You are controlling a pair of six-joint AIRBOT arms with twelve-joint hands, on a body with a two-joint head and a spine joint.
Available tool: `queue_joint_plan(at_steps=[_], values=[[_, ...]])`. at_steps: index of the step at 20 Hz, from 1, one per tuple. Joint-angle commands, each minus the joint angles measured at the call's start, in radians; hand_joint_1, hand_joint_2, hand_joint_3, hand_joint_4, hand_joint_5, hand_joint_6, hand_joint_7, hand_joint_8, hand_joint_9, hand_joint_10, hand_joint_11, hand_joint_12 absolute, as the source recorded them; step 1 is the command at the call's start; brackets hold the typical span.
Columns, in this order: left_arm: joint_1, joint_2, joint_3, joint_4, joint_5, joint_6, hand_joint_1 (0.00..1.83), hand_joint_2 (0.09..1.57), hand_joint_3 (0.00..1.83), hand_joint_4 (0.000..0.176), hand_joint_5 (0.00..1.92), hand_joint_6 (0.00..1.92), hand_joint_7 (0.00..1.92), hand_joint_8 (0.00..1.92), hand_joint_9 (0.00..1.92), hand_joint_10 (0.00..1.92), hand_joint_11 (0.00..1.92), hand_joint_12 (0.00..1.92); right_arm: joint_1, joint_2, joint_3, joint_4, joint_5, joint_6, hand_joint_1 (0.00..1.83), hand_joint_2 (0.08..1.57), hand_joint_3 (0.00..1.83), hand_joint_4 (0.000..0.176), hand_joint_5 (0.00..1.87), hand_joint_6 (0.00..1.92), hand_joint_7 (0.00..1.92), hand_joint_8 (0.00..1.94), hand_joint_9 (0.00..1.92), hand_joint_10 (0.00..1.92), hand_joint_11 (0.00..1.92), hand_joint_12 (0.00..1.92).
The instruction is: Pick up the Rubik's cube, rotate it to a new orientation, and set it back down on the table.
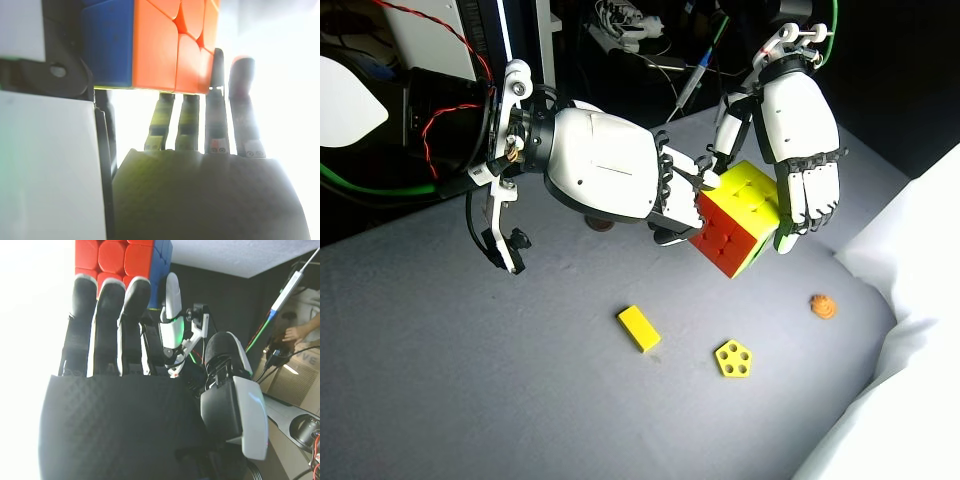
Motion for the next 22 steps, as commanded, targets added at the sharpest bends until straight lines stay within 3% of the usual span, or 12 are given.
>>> queue_joint_plan(at_steps=[1,5,6,7,8,16,19,22], values=[[-0.025,0.009,-0.004,0.076,0.013,-0.011,1.05,1.39,0.0,0.0,0.59,1.58,0.43,1.88,0.26,1.92,0.2,1.92,0.012,0.001,-0.004,0.025,0.082,-0.003,0.0,1.25,0.0,0.0,0.15,0.02,0.35,1.52,0.35,1.92,0.23,1.92],[-0.029,0.009,-0.001,0.076,0.013,-0.011,1.06,1.39,0.0,0.0,0.61,1.57,0.41,1.89,0.21,1.92,0.15,1.92,-0.005,0.002,-0.019,0.025,0.082,-0.047,0.01,1.24,0.0,0.0,0.16,0.02,0.36,1.5,0.35,1.92,0.21,1.92],[-0.03,0.009,0.0,0.076,0.013,-0.011,1.05,1.34,0.0,0.0,0.61,1.56,0.24,1.91,0.23,1.92,0.18,1.92,-0.008,0.002,-0.021,0.025,0.082,-0.053,0.01,1.25,0.0,0.0,0.16,0.01,0.36,1.49,0.33,1.91,0.21,1.92],[-0.031,0.009,0.0,0.076,0.013,-0.011,1.06,1.37,0.0,0.0,0.6,1.56,0.4,1.9,0.26,1.92,0.18,1.92,-0.013,0.002,-0.023,0.025,0.081,-0.055,0.01,1.25,0.0,0.0,0.17,0.02,0.36,1.49,0.32,1.92,0.2,1.92],[-0.031,0.009,0.0,0.076,0.013,-0.011,1.07,1.38,0.0,0.0,0.61,1.55,0.43,1.87,0.26,1.92,0.17,1.92,-0.015,0.001,-0.023,0.025,0.08,-0.056,0.0,1.25,0.0,0.0,0.18,0.02,0.34,1.52,0.3,1.92,0.18,1.92],[-0.031,0.009,-0.001,0.076,0.013,-0.01,1.03,1.41,0.0,0.0,0.57,1.65,0.41,1.88,0.26,1.92,0.19,1.92,-0.024,-0.014,-0.025,0.028,0.018,-0.059,0.0,1.26,0.0,0.0,0.17,0.01,0.32,1.54,0.3,1.92,0.18,1.92],[-0.031,0.009,-0.001,0.076,0.013,-0.01,1.07,1.39,0.0,0.0,0.61,1.56,0.42,1.89,0.26,1.92,0.19,1.92,-0.023,-0.025,-0.025,0.122,0.014,-0.162,0.0,1.26,0.0,0.0,0.17,0.01,0.32,1.51,0.3,1.92,0.17,1.92],[-0.031,0.009,-0.001,0.076,0.013,-0.01,1.06,1.38,0.0,0.0,0.61,1.56,0.44,1.87,0.29,1.92,0.21,1.92,-0.023,-0.029,-0.025,0.148,0.015,-0.185,0.0,1.26,0.0,0.0,0.18,0.01,0.35,1.48,0.32,1.92,0.18,1.92]])
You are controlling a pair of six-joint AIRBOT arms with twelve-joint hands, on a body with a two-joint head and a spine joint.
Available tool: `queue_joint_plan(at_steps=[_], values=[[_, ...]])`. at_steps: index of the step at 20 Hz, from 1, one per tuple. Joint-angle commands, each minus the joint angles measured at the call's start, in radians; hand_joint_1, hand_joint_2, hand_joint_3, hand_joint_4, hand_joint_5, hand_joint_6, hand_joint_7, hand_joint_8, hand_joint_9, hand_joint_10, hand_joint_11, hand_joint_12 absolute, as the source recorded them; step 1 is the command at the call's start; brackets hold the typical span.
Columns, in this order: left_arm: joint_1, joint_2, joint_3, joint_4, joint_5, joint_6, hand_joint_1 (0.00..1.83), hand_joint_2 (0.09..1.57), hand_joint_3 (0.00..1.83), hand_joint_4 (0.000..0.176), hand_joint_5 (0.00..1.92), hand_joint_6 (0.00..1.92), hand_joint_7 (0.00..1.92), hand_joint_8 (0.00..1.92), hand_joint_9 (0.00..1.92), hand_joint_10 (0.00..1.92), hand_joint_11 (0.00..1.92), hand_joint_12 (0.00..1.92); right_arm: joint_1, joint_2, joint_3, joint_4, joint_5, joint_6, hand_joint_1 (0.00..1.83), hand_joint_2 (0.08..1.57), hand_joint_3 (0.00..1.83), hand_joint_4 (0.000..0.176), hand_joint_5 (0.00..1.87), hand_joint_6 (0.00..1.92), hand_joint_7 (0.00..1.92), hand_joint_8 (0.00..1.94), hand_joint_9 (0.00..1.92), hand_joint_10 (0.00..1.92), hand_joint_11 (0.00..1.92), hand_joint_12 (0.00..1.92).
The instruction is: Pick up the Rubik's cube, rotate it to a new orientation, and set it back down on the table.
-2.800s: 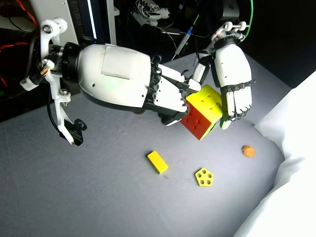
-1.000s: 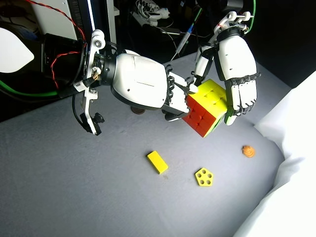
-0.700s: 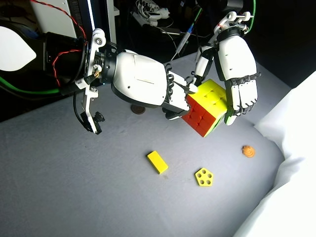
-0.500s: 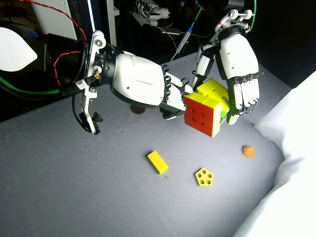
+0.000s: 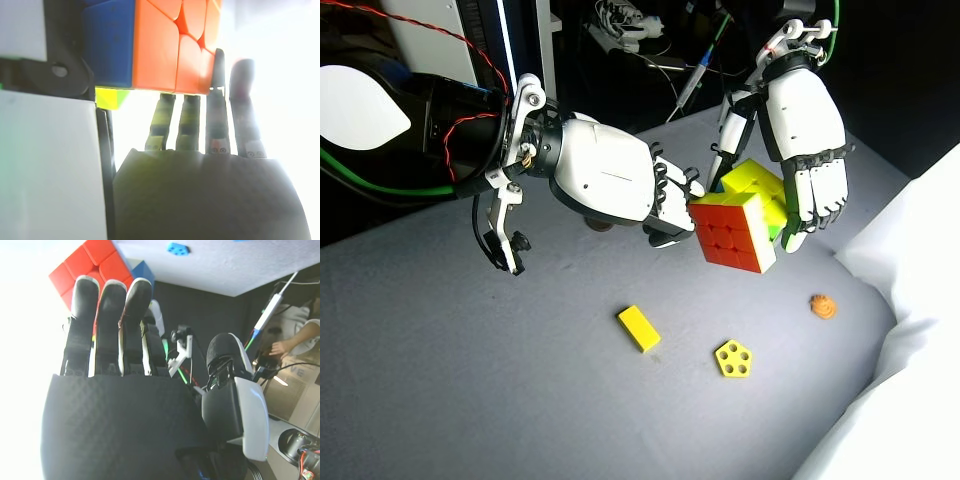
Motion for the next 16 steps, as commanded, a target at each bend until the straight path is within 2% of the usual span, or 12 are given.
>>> queue_joint_plan(at_steps=[1,4,6,12,16], values=[[-0.02,0.008,-0.002,0.074,0.025,-0.012,1.06,1.39,0.0,0.0,0.6,1.58,0.44,1.87,0.28,1.92,0.19,1.92,0.009,0.001,-0.001,0.043,0.083,-0.016,0.0,1.26,0.0,0.0,0.15,0.0,0.35,1.5,0.32,1.92,0.18,1.92],[-0.02,0.008,-0.002,0.074,0.025,-0.012,1.06,1.39,0.0,0.0,0.61,1.57,0.41,1.9,0.27,1.92,0.2,1.92,0.009,-0.012,-0.001,0.121,0.074,-0.102,0.0,1.26,0.0,0.0,0.16,0.01,0.35,1.5,0.33,1.92,0.18,1.92],[-0.02,0.008,-0.002,0.074,0.025,-0.012,1.07,1.39,0.0,0.0,0.62,1.56,0.42,1.88,0.27,1.92,0.19,1.92,0.009,-0.018,-0.001,0.129,0.062,-0.11,0.0,1.26,0.0,0.0,0.18,0.02,0.36,1.5,0.34,1.92,0.21,1.92],[-0.022,0.008,0.0,0.074,0.025,-0.012,1.01,1.42,0.01,0.0,0.54,1.71,0.39,1.89,0.24,1.92,0.16,1.92,0.011,-0.031,-0.001,0.165,0.03,-0.137,0.0,1.27,0.0,0.0,0.15,0.0,0.31,1.54,0.31,1.92,0.2,1.92],[-0.022,0.008,0.0,0.074,0.025,-0.012,1.03,1.41,0.0,0.0,0.54,1.65,0.41,1.9,0.24,1.92,0.18,1.92,0.013,-0.039,-0.001,0.192,0.03,-0.168,0.0,1.27,0.0,0.0,0.15,0.01,0.33,1.56,0.34,1.92,0.24,1.92]])
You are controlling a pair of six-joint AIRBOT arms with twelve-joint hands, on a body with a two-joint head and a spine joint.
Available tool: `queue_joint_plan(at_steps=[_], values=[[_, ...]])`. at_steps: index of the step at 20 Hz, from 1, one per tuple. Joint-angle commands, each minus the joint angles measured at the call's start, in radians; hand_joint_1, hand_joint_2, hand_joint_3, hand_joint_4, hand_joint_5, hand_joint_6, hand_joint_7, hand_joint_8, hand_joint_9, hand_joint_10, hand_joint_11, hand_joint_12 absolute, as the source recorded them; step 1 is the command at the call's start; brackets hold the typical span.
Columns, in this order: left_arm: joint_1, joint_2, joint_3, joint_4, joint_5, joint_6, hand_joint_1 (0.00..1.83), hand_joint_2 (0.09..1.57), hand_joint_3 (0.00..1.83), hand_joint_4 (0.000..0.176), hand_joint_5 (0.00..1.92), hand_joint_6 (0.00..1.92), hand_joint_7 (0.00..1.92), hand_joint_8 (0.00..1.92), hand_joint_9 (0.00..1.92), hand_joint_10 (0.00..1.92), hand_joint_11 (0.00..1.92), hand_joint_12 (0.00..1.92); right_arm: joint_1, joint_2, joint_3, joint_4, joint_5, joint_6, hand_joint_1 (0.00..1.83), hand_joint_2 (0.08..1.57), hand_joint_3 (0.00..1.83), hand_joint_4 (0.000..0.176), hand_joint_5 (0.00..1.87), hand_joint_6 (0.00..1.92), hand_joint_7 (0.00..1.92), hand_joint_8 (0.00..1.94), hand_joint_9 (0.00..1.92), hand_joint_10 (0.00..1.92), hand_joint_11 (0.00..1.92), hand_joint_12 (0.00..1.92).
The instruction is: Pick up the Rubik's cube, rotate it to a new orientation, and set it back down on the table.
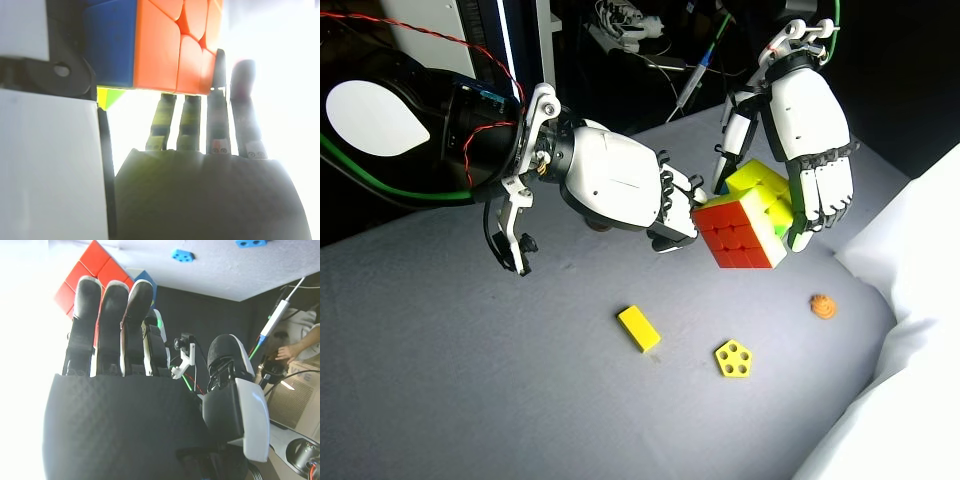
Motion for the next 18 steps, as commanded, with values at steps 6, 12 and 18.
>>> queue_joint_plan(at_steps=[6,12,18], values=[[-0.025,0.007,-0.002,0.062,0.038,-0.015,1.06,1.39,0.0,0.0,0.61,1.58,0.42,1.87,0.25,1.92,0.17,1.92,0.015,-0.002,0.0,0.027,0.089,-0.006,0.02,1.28,0.0,0.0,0.14,0.01,0.29,1.58,0.3,1.92,0.2,1.92],[-0.026,0.007,0.0,0.062,0.038,-0.015,1.03,1.4,0.0,0.0,0.56,1.65,0.43,1.86,0.25,1.92,0.15,1.92,0.014,-0.013,0.001,0.027,0.074,-0.012,0.0,1.28,0.0,0.0,0.13,0.0,0.29,1.55,0.29,1.92,0.2,1.92],[-0.026,0.007,-0.001,0.062,0.038,-0.015,1.04,1.4,0.0,0.0,0.57,1.63,0.41,1.89,0.25,1.92,0.18,1.92,0.013,-0.03,0.013,0.034,0.046,-0.014,0.0,1.28,0.0,0.0,0.15,0.01,0.32,1.53,0.32,1.92,0.21,1.92]])
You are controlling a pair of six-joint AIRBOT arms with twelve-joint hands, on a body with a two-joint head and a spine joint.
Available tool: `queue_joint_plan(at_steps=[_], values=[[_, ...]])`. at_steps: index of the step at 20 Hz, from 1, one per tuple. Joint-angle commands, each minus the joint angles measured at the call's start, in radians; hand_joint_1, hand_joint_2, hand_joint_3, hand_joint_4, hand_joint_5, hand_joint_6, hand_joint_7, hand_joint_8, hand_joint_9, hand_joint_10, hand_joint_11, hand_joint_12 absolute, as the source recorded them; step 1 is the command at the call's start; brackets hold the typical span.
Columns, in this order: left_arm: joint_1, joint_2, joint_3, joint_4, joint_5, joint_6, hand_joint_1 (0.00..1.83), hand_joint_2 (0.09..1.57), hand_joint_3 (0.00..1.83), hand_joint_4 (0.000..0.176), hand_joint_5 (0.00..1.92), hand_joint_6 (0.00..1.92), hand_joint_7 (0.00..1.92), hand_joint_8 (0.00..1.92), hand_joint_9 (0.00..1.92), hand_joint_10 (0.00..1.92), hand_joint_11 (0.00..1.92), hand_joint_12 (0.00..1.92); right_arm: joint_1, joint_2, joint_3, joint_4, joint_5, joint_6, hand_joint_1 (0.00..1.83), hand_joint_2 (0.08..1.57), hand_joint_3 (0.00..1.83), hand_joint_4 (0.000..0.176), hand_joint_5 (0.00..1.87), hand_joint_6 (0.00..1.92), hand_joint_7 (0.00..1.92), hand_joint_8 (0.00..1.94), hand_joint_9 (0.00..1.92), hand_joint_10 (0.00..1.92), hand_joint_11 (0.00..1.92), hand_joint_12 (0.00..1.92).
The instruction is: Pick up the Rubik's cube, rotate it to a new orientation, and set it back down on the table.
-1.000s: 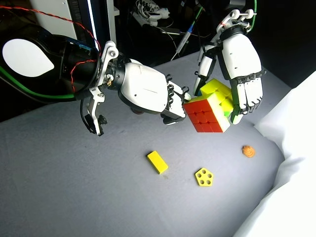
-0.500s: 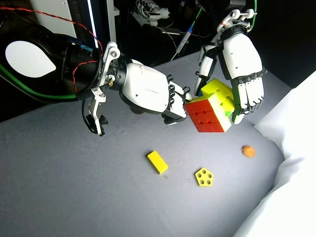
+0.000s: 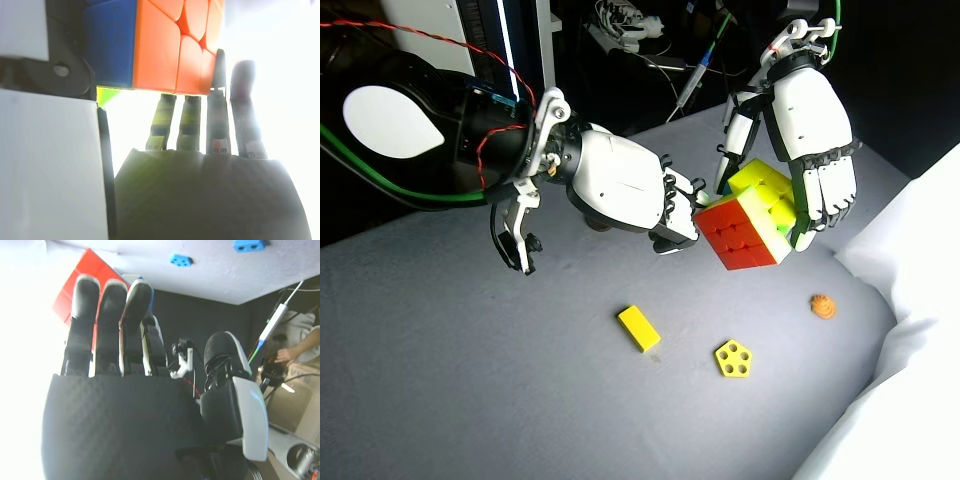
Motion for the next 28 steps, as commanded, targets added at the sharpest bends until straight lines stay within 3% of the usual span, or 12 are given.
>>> queue_joint_plan(at_steps=[1,17,21,23,28], values=[[-0.021,0.007,-0.003,0.066,0.031,-0.014,1.05,1.4,0.0,0.0,0.59,1.6,0.42,1.88,0.26,1.92,0.21,1.92,0.013,0.003,0.007,0.024,0.077,0.0,0.0,1.28,0.0,0.0,0.16,0.01,0.32,1.52,0.32,1.92,0.2,1.92],[-0.024,0.007,0.0,0.066,0.031,-0.014,1.02,1.41,0.0,0.0,0.54,1.67,0.43,1.88,0.27,1.92,0.18,1.92,0.033,-0.019,0.048,0.095,0.079,-0.008,0.01,1.29,0.0,0.0,0.15,0.01,0.33,1.5,0.33,1.92,0.21,1.92],[-0.024,0.007,-0.001,0.066,0.031,-0.015,1.08,1.38,0.0,0.0,0.63,1.54,0.45,1.86,0.29,1.92,0.21,1.92,0.034,-0.022,0.051,0.095,0.079,-0.009,0.03,1.29,0.0,0.0,0.15,0.01,0.32,1.5,0.32,1.92,0.22,1.92],[-0.025,0.007,-0.001,0.066,0.031,-0.015,1.04,1.39,0.0,0.0,0.57,1.62,0.45,1.86,0.29,1.92,0.2,1.92,0.034,-0.023,0.052,0.095,0.078,-0.009,0.0,1.29,0.0,0.0,0.12,0.0,0.31,1.5,0.32,1.92,0.21,1.92],[-0.029,0.007,0.001,0.066,0.03,-0.015,1.05,1.39,0.0,0.0,0.58,1.6,0.44,1.88,0.26,1.92,0.17,1.92,0.034,-0.035,0.068,0.102,0.062,-0.011,0.0,1.3,0.0,0.0,0.12,0.0,0.3,1.52,0.32,1.92,0.18,1.92]])
